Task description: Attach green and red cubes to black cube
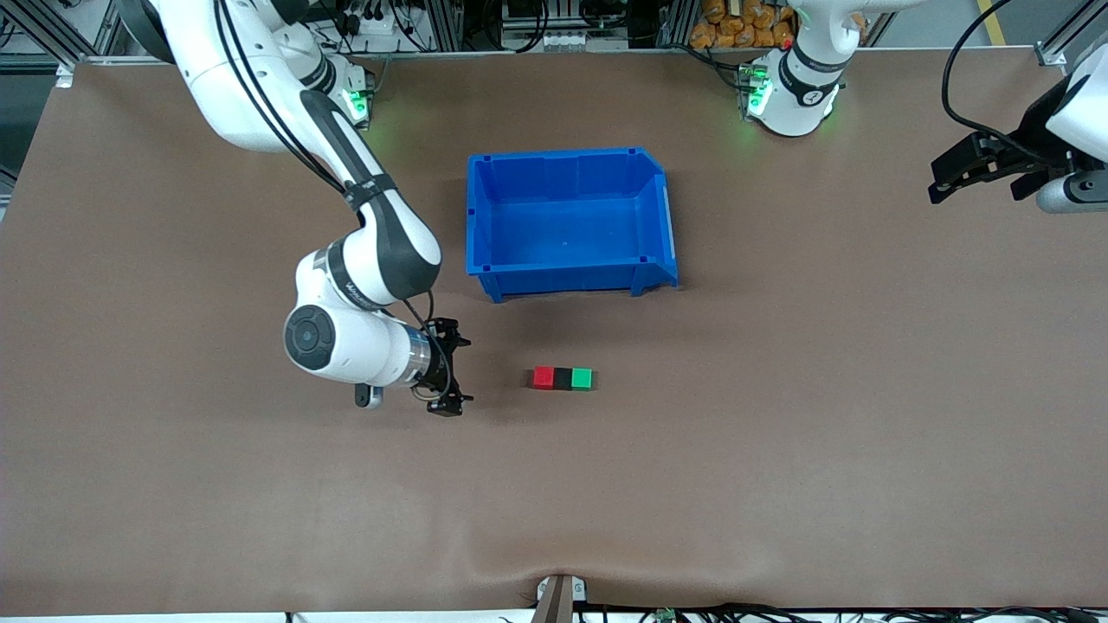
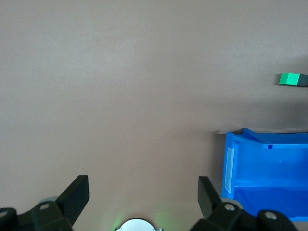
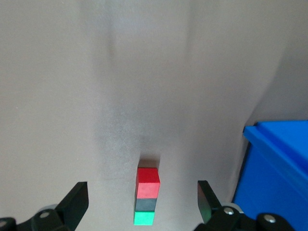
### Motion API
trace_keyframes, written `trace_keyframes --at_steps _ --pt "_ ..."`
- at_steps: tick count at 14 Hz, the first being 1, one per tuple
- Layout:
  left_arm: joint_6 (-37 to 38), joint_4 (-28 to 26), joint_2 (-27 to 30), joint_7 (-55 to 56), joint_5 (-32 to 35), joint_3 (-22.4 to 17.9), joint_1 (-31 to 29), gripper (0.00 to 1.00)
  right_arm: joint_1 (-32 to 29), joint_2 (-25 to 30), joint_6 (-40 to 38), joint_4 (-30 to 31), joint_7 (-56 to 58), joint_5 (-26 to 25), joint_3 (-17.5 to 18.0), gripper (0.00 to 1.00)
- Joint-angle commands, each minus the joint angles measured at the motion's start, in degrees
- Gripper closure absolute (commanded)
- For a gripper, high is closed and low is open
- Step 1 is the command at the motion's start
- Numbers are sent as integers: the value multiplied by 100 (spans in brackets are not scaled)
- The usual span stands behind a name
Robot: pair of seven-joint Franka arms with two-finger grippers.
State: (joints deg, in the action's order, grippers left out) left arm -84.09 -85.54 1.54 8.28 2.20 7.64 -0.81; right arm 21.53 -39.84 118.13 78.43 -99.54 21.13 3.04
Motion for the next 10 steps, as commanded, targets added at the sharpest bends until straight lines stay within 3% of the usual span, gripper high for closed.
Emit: trace_keyframes --at_steps 1,10 --pt "-46 -86 66 -89 88 27 -33 0 -201 213 -333 85 328 -74 74 0" --pt "-46 -94 83 -81 88 36 -33 0 -491 503 -923 85 1128 -109 47 0"
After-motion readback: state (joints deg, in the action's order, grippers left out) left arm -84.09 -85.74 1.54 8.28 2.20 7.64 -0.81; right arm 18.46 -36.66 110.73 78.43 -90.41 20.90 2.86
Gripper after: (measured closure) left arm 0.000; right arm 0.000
